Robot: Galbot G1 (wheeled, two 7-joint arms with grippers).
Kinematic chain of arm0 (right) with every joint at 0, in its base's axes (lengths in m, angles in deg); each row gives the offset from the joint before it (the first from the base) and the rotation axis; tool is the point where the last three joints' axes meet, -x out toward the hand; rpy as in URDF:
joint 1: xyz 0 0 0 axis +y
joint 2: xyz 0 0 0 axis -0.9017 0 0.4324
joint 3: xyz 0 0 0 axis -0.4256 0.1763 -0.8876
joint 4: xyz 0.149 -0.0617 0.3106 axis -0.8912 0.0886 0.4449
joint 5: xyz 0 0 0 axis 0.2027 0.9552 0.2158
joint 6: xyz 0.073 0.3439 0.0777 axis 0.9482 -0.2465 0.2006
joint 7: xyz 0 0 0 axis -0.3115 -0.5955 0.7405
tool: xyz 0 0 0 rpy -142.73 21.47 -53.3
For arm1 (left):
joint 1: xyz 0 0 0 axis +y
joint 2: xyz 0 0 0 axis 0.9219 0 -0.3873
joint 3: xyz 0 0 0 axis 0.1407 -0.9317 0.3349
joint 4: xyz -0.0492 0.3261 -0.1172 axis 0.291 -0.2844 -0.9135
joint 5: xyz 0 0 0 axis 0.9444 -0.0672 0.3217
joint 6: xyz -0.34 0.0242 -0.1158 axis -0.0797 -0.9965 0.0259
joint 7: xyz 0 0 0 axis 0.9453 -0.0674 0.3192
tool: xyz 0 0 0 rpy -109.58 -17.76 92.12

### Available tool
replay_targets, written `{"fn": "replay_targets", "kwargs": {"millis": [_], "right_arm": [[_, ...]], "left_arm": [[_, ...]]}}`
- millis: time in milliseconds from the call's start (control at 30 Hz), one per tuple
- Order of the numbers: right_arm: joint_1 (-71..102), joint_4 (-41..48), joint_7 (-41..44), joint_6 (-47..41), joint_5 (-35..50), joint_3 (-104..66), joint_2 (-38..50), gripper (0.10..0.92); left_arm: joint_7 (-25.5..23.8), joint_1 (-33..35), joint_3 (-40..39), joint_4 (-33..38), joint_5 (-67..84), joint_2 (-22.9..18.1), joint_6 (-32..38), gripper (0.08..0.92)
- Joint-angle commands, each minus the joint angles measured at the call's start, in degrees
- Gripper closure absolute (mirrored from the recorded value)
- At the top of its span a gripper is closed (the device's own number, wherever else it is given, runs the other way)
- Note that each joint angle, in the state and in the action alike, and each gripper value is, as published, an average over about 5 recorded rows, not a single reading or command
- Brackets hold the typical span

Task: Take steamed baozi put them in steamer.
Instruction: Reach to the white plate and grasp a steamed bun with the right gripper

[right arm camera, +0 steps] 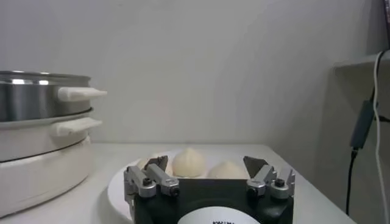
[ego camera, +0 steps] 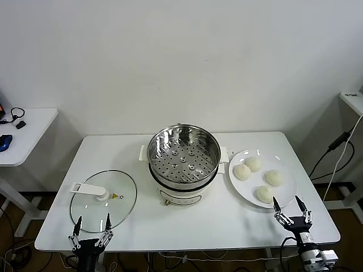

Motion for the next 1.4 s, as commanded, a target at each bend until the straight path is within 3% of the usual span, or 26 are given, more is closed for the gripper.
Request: {"fn": "replay_targets", "kwargs": {"millis": [33, 433, 800, 1100, 1400], "right_arm": [[-1.5, -0.3, -0.9, -5.2, -0.6, -0.9, 1.9, 0.203], [-18.0, 1.5, 1.5, -23.1, -4.6, 4.2, 11.8, 0.203], [-29.6, 1.6, 12.6, -37.4, -13.3, 13.0, 25.0, 0.203], [-47.5, 6.6, 26.7, -40.5, -17.5, 32.3, 35.3, 0.203], [-83.2, 17.5, 40.0, -35.8, -17.2, 71.9, 36.0, 0.203]], "left_arm": [[0.0, 0.1, 0.0, 0.1, -0.3, -1.6, 0.0, 0.177], [0.0, -0.3, -0.3, -0.2, -0.8, -1.1, 0.4, 0.177], [-0.1, -0.7, -1.0, -0.6, -2.1, -0.8, 1.1, 0.177], [-0.3, -1.0, -1.6, -1.6, -3.4, -0.3, 1.7, 0.177], [-0.4, -0.7, -1.7, -2.4, -5.2, 0.1, 2.5, 0.177]]}}
